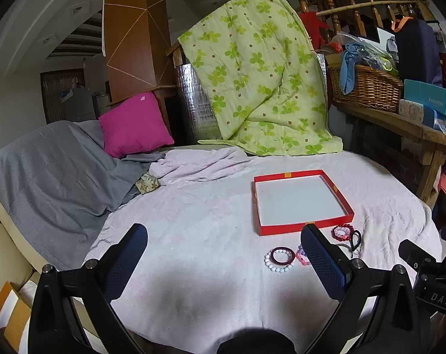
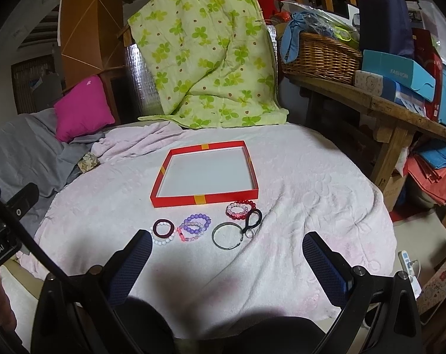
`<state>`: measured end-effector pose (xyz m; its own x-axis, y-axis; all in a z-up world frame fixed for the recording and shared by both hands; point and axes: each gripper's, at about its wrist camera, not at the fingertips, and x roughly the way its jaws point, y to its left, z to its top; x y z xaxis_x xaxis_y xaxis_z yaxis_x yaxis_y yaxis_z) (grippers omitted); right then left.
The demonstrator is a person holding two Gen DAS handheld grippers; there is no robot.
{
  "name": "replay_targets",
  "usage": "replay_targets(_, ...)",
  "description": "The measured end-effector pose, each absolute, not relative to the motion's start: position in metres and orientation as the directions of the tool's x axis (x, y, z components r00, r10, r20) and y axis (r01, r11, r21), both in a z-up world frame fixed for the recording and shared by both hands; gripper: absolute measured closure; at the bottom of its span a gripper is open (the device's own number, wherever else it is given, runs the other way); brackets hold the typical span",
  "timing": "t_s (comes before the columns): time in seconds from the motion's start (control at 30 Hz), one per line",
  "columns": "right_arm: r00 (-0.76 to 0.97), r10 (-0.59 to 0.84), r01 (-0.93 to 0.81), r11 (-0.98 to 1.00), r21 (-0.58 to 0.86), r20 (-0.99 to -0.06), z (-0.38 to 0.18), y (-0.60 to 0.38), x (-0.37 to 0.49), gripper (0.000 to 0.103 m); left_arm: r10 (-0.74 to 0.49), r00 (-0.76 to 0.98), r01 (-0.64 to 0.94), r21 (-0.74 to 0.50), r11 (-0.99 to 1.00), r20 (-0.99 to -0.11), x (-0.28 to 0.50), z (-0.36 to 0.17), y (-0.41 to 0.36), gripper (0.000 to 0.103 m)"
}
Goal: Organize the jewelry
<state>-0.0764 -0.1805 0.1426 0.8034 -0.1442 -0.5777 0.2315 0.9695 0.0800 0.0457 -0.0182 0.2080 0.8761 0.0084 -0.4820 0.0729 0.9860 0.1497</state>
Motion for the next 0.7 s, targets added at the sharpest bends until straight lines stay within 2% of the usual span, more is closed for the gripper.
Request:
replay_targets(0.13, 0.806, -0.144, 0.230, 0.970, 0.079, -0.574, 0.141, -0.181, -0.071, 0.000, -0.003, 0.875, 0.088, 0.153, 0.984, -0.484, 0.000, 0.165, -0.002, 0.000)
replay_targets(0.4, 0.807, -0.134, 0.227, 0.969, 0.094, -0.575, 0.134, -0.183, -0.060, 0.000, -0.003, 0.865, 0.096, 0.159, 0.983, -0.501, 0.003, 0.156, -0.002, 0.000)
replay_targets(0.7, 0.775, -0.126, 0.237, 0.966, 0.099, -0.620, 0.125, -0.190, -0.044, 0.000, -0.006, 0.854, 0.106, 0.164, 0.981, -0.520, 0.012, 0.153, 0.000, 0.000)
